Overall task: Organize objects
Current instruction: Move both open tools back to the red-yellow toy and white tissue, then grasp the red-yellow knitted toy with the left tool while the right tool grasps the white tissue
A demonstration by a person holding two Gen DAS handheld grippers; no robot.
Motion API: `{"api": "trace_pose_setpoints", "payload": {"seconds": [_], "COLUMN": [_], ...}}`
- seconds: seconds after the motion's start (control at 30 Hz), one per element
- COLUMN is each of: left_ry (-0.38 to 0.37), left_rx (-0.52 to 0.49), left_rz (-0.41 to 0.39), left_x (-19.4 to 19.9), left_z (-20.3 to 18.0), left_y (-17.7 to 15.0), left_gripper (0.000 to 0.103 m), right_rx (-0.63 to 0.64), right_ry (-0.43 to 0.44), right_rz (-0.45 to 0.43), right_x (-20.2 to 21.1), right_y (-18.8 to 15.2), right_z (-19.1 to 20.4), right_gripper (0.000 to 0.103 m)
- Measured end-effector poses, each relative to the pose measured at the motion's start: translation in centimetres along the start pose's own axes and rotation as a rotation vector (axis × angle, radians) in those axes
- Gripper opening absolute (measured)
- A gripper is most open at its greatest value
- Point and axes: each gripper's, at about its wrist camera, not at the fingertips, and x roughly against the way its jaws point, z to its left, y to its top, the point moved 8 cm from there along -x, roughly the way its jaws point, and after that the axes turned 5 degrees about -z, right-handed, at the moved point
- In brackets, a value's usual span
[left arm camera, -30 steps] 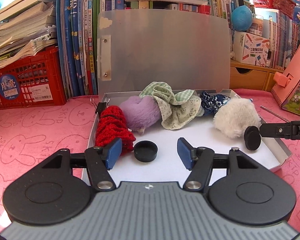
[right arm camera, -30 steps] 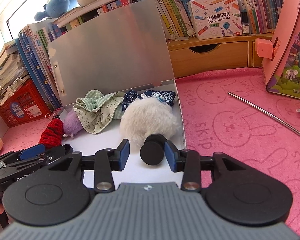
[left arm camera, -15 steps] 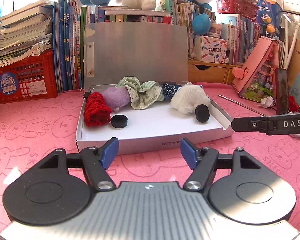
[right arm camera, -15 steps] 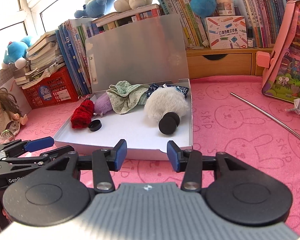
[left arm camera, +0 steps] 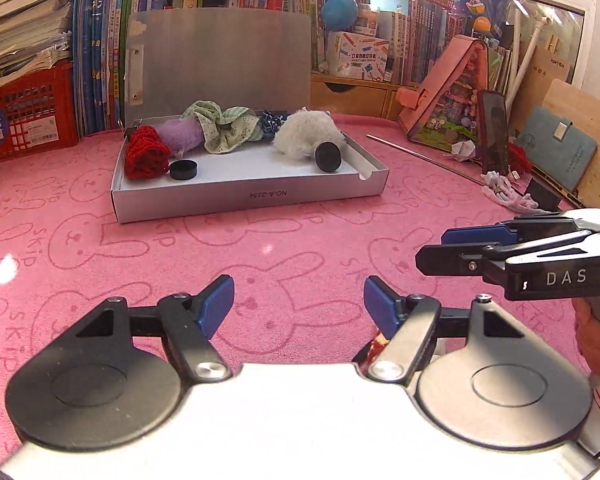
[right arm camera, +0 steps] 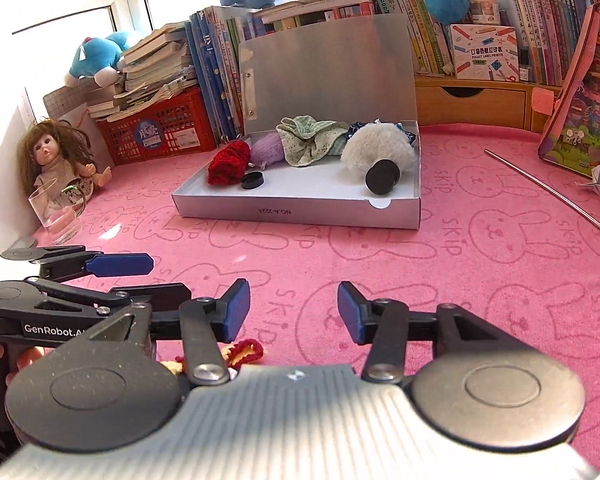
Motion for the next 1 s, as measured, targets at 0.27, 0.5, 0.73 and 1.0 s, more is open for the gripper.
{"api": "trace_pose_setpoints", "payload": {"seconds": [0.27,0.5,0.73,1.0], "left_ry": [-0.039,-0.01,-0.004,-0.033], "left_rx": [-0.05,-0.051,-0.049,-0.049], "left_rz": [0.033,0.037,0.035,0.036], "left_x": [0.8,1.3,1.6,1.6], "left_z": [-1.0,-0.3,-0.2,-1.0], "left_y": [-0.9,-1.4,-1.6,-1.8], "left_gripper": [0.076,0.076,0.076,0.076], "right_rx": [0.052,0.039,0.003,-0.028], "right_ry": [0.065,0.121,0.127,0.034], "right_rz": [0.042,0.081,0.085,0.049], "right_x": [1.5,1.4,1.0,1.1], "right_y": [-2.5,-3.7,-3.7,-2.8], "right_z": [2.1,3.0,3.3,1.2], "right_gripper": [0.066,0.066,0.026,0.021]}}
